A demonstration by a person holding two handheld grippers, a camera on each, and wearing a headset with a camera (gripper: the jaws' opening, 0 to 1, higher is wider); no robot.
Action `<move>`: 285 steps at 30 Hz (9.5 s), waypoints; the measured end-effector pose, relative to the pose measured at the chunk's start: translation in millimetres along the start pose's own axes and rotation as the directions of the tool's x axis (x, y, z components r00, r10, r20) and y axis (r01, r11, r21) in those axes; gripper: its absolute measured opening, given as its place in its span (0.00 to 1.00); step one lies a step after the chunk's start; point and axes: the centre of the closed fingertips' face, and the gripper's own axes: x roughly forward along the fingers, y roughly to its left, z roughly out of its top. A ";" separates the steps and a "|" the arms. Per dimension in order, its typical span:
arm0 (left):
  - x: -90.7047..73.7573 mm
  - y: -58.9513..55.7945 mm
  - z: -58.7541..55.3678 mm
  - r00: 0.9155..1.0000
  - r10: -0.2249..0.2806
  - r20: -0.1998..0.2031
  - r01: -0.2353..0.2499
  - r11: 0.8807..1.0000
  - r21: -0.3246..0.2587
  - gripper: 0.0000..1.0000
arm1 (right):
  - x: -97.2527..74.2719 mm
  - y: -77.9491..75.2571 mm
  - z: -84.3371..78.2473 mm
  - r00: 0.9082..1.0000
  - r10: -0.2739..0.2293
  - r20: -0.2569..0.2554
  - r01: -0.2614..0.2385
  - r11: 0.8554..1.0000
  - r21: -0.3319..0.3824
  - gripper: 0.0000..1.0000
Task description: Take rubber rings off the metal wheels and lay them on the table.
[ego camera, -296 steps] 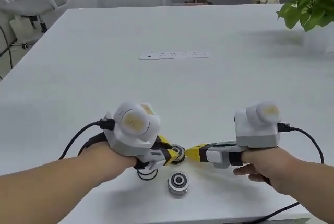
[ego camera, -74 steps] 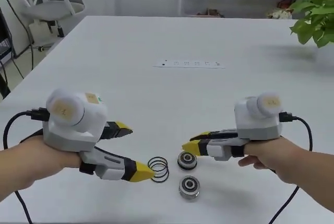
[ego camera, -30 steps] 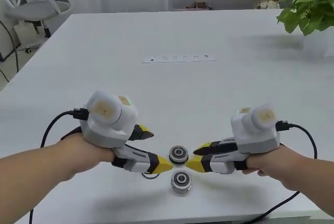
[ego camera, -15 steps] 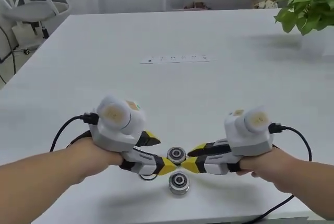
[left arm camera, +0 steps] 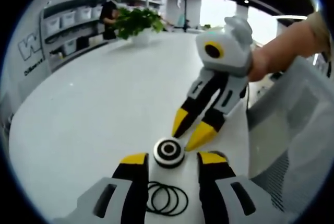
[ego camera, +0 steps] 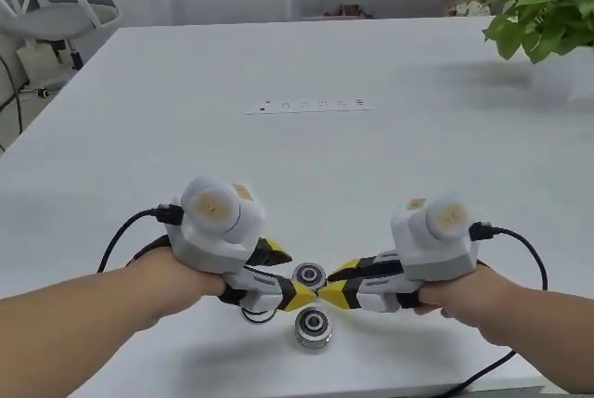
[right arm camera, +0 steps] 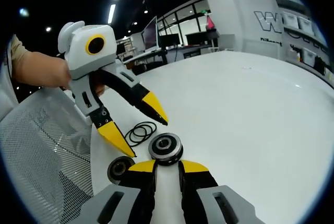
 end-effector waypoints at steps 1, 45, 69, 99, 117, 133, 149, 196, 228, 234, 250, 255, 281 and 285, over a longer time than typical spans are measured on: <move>0.5 0.0 0.2 1.000 0.000 0.000 0.000 1.000 0.002 0.36 | 0.3 0.2 -0.1 1.000 0.000 -0.001 0.000 1.000 -0.002 0.14; 13.3 3.7 2.3 0.999 0.048 -0.023 -0.048 0.999 -0.011 0.14 | -0.1 0.0 -1.5 1.000 -0.011 0.010 0.011 0.999 0.031 0.09; 12.6 0.2 1.8 0.997 0.065 -0.032 -0.064 0.998 0.028 0.13 | -7.0 -7.5 -2.7 0.998 -0.030 0.060 0.012 0.962 0.272 0.00; 13.6 0.3 1.9 0.996 0.086 -0.034 -0.085 0.996 0.032 0.13 | -12.6 -7.4 9.8 0.987 -0.027 0.156 -0.039 0.913 0.405 0.00; 14.1 -0.4 1.4 0.994 0.096 -0.041 -0.095 0.995 0.025 0.12 | -7.9 7.1 18.5 0.985 0.024 0.174 -0.092 0.912 0.399 0.00; 14.2 -1.9 1.2 0.995 0.098 -0.031 -0.097 0.995 0.022 0.12 | -10.4 10.7 22.7 0.969 0.058 0.239 -0.169 0.863 0.475 0.00; 13.0 -4.0 1.6 0.996 0.084 -0.022 -0.084 0.996 0.024 0.13 | -14.5 8.7 23.1 0.965 0.051 0.257 -0.179 0.845 0.504 0.00; -86.0 -5.5 -7.0 0.994 0.067 0.080 -0.066 0.998 -0.017 0.58 | -13.8 20.8 39.5 0.965 0.107 0.239 -0.208 0.868 0.450 0.00; -127.8 -11.8 -12.0 0.986 0.085 0.143 -0.079 0.996 -0.046 0.73 | 12.7 57.6 53.8 0.960 0.233 0.154 -0.276 0.872 0.404 0.00; -129.2 -10.4 -14.8 0.986 0.088 0.143 -0.081 0.995 -0.053 0.73 | 18.1 60.8 48.2 0.960 0.249 0.124 -0.278 0.869 0.408 0.00; -126.7 -9.6 -21.3 0.986 0.087 0.140 -0.078 0.994 -0.073 0.73 | 31.2 64.3 29.9 0.963 0.266 0.046 -0.262 0.878 0.401 0.00; -126.4 -8.5 -21.8 0.986 0.087 0.140 -0.076 0.994 -0.080 0.73 | 32.9 61.0 24.2 0.968 0.252 0.021 -0.239 0.888 0.394 0.00; -122.3 -10.0 -28.6 0.990 0.075 0.121 -0.063 0.993 -0.102 0.72 | 37.0 59.2 18.8 0.975 0.220 -0.010 -0.201 0.907 0.369 0.03; -122.2 -10.4 -29.5 0.990 0.075 0.117 -0.063 0.993 -0.102 0.72 | 37.0 59.5 18.9 0.976 0.218 -0.011 -0.199 0.909 0.367 0.05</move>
